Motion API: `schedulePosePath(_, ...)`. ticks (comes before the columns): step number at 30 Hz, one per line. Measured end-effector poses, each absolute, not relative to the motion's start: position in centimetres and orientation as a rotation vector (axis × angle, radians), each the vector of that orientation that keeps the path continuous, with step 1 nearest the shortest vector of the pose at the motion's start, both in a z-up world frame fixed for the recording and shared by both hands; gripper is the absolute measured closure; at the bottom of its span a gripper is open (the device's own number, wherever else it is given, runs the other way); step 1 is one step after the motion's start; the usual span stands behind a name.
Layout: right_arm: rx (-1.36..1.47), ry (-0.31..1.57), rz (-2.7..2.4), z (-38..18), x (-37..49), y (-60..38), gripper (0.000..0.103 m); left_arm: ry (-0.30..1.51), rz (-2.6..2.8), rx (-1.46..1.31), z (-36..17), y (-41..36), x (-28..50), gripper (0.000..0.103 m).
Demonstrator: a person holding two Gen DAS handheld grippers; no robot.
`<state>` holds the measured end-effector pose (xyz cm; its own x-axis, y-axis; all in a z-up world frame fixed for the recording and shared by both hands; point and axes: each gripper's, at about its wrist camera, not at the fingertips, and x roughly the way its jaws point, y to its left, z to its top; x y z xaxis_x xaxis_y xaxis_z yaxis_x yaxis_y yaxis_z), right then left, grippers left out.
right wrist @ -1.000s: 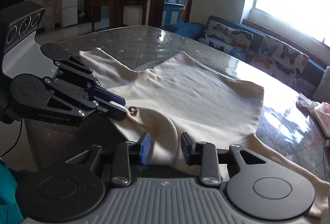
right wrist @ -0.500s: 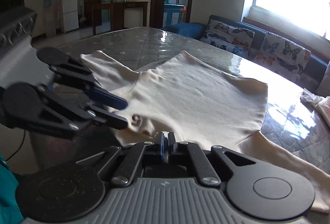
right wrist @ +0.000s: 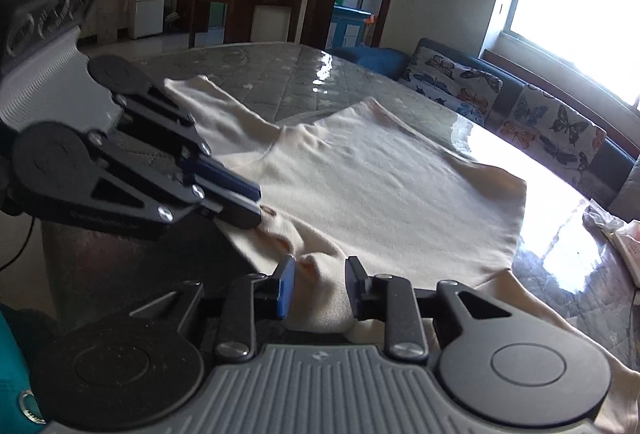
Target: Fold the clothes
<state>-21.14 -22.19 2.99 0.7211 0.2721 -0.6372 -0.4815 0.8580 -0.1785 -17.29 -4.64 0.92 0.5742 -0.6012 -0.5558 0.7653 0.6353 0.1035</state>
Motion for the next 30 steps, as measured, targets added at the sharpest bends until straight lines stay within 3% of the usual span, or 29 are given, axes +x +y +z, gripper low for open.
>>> schedulePosePath(1, -0.350, 0.645, 0.421, 2.7, -20.9, -22.1, 0.095, 0.504, -0.821, 0.345, 1.0, -4.5, -17.3, 0.091)
schedulePosePath(4, -0.295, 0.636, 0.409, 3.0, -20.8, -22.9, 0.100, 0.491, -0.824, 0.334, 1.4, -4.2, -17.5, 0.091)
schedulePosePath(9, -0.207, 0.616, 0.426, 4.8, -21.7, -24.5, 0.101, 0.500, -0.865, 0.336, 1.3, -3.7, -17.7, 0.089)
schedulePosePath(15, -0.261, 0.703, 0.467, 3.0, -22.6, -24.5, 0.101, 0.506, -0.890, 0.339, 1.6, -4.0, -17.5, 0.088)
schedulePosePath(17, -0.280, 0.691, 0.465, 3.4, -22.7, -24.5, 0.098, 0.494, -0.895, 0.344, 1.8, -4.4, -17.4, 0.088)
schedulePosePath(19, -0.288, 0.656, 0.455, 4.1, -22.6, -24.3, 0.084, 0.481, -0.900, 0.349, 2.1, -4.7, -17.3, 0.081)
schedulePosePath(21, -0.295, 0.636, 0.459, 4.5, -22.3, -23.9, 0.082, 0.474, -0.913, 0.383, 1.8, -5.4, -17.3, 0.080)
schedulePosePath(27, -0.318, 0.650, 0.456, 2.9, -20.9, -22.6, 0.083, 0.502, -0.939, 0.447, 0.2, -6.8, -16.6, 0.081)
schedulePosePath(29, -0.309, 0.655, 0.450, 2.8, -20.6, -22.7, 0.087, 0.510, -0.935, 0.448, -0.1, -6.8, -16.2, 0.086)
schedulePosePath(30, -0.300, 0.657, 0.446, 2.7, -20.5, -22.7, 0.095, 0.510, -0.930, 0.445, -0.1, -6.8, -16.1, 0.094)
